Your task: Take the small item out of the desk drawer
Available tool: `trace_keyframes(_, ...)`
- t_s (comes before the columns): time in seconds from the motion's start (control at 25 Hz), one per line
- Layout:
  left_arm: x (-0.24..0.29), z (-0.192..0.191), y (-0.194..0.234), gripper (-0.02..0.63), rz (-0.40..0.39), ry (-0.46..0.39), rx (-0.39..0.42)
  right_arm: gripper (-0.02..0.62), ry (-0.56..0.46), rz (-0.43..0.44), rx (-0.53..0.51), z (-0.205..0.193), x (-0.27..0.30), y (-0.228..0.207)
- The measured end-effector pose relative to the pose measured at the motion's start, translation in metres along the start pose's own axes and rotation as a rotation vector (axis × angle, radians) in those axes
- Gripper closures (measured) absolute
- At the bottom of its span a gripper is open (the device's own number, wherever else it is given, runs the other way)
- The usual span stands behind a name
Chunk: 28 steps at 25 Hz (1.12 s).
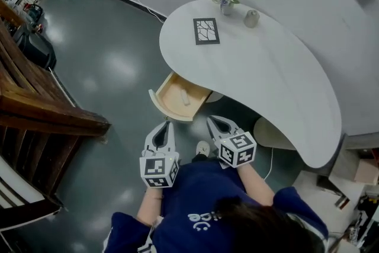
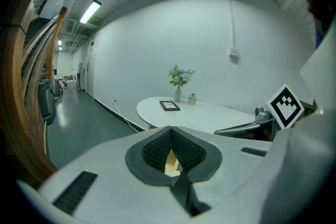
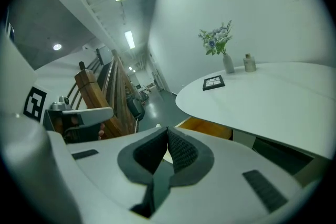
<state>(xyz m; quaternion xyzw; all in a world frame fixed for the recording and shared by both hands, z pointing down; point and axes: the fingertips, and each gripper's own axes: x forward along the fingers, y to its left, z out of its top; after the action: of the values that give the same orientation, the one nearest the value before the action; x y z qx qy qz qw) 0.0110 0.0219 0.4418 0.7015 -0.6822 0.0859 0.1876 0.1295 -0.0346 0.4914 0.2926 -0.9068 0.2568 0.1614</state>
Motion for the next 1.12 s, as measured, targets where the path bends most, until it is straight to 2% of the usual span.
trace_keyframes(0.2,0.021,0.003,-0.006,0.601,0.017,0.007,-0.010,0.588,0.021,0.027,-0.005,0.006,0.008,-0.017)
trace_keyframes(0.4,0.034,0.008,-0.006,0.601,0.023,0.006,-0.024,0.588,0.034,0.012,0.003,0.013,0.013,-0.035)
trace_keyframes(0.6,0.040,0.010,0.003,0.602,0.033,0.006,-0.039,0.588,0.058,0.014,-0.007,0.014,0.022,-0.035)
trace_keyframes(1.04,0.088,0.029,0.043,0.603,-0.031,0.043,-0.010,0.584,0.135,-0.042,-0.028,0.027,0.068,-0.037)
trace_keyframes(1.12,0.098,0.032,0.055,0.603,-0.044,0.051,-0.011,0.567,0.160,-0.055,-0.034,0.027,0.079,-0.034)
